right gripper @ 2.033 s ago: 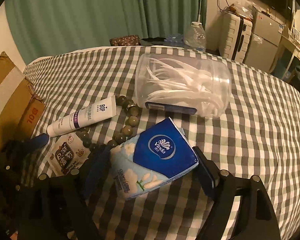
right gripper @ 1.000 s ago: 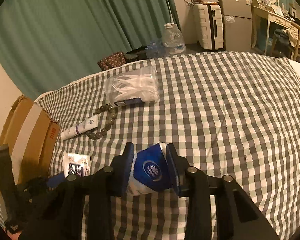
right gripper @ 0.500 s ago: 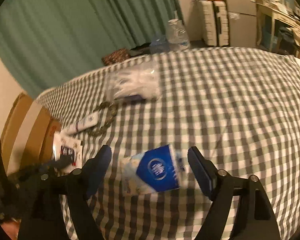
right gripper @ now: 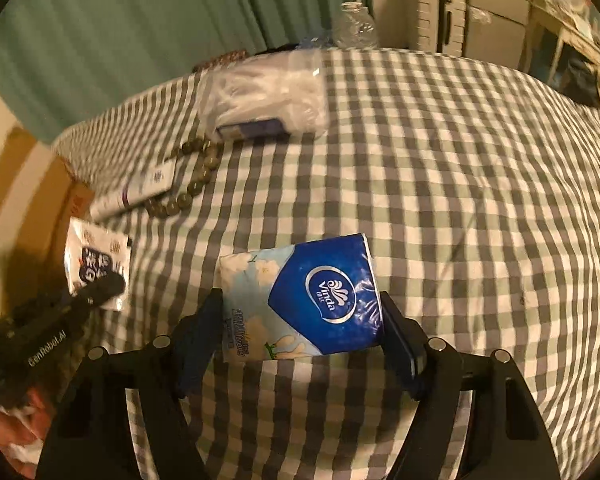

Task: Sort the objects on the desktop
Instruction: 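Carry the snack packet and tissue pack into the cardboard box and open both grippers, then move both grippers back over the items on the bed, then grasp the white tube with the left gripper while the right grasps the clear floss-pick jar, then carry the white tube and floss-pick jar into the cardboard box and open both grippers, then move the left gripper back over the bead bracelet on the bed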

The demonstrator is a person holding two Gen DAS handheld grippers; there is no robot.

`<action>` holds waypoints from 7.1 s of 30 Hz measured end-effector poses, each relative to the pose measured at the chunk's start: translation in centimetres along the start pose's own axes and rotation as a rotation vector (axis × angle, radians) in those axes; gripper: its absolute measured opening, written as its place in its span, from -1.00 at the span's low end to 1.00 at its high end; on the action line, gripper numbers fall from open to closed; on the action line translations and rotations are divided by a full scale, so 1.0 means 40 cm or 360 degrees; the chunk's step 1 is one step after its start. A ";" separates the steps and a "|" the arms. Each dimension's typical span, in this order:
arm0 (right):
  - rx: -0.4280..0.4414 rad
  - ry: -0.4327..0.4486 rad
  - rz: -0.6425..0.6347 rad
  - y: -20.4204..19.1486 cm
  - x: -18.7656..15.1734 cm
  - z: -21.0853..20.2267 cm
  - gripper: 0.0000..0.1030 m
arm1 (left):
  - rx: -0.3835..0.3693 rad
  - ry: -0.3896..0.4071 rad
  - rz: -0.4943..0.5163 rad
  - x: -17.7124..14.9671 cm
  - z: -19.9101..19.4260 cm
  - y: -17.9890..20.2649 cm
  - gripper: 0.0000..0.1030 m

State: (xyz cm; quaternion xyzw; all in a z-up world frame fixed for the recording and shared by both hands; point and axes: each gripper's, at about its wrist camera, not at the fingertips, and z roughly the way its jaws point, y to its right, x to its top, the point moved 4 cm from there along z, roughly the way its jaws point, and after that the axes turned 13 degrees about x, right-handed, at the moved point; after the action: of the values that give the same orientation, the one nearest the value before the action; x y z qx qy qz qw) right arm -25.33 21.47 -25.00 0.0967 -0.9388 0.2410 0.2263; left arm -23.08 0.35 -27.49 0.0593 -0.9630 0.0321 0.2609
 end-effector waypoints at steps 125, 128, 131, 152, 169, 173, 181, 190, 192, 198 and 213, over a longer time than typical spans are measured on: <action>-0.0068 0.0350 -0.0135 -0.098 0.273 0.139 0.83 | 0.0042 0.0163 0.0196 0.194 0.208 -0.020 -0.63; -0.0155 0.0370 -0.0228 -0.114 0.254 0.134 0.83 | 0.0074 0.0188 0.0229 0.194 0.205 -0.009 -0.63; -0.0203 0.0346 -0.0234 -0.119 0.246 0.162 0.83 | 0.0072 0.0190 0.0225 0.198 0.205 -0.006 -0.63; -0.0200 0.0252 0.0009 -0.087 0.063 -0.058 0.74 | -0.0145 0.0032 -0.0043 0.109 0.048 -0.080 -0.64; -0.0080 0.0520 -0.0163 -0.313 -0.037 -0.470 0.74 | -0.0192 0.0292 -0.0141 0.115 -0.386 -0.168 -0.64; 0.0002 0.0519 -0.0286 -0.424 -0.034 -0.499 0.75 | -0.0005 0.0364 -0.0135 0.152 -0.459 -0.287 -0.64; 0.0386 0.0329 -0.0385 -0.698 -0.003 -0.341 0.74 | 0.0146 0.0218 -0.0169 0.145 -0.414 -0.508 -0.64; 0.0486 0.0188 -0.0375 -0.869 0.080 -0.132 0.72 | 0.0331 0.0117 -0.0172 0.108 -0.324 -0.660 -0.34; 0.0490 0.0187 -0.0406 -0.892 0.093 -0.113 0.72 | 0.0363 0.0123 -0.0177 0.111 -0.324 -0.672 0.28; 0.0546 0.0263 -0.0308 -0.859 0.145 -0.118 0.72 | 0.0391 0.0195 -0.0195 0.120 -0.353 -0.676 0.60; 0.0108 0.0527 -0.0132 -0.450 0.059 -0.430 0.78 | 0.0084 0.0353 -0.0089 0.076 -0.476 -0.328 0.93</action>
State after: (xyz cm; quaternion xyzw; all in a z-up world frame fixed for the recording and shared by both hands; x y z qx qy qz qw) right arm -15.65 14.26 -3.09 0.1018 -0.8751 0.2759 0.3843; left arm -14.49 -11.20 -9.14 0.0892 -0.9251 0.0565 0.3648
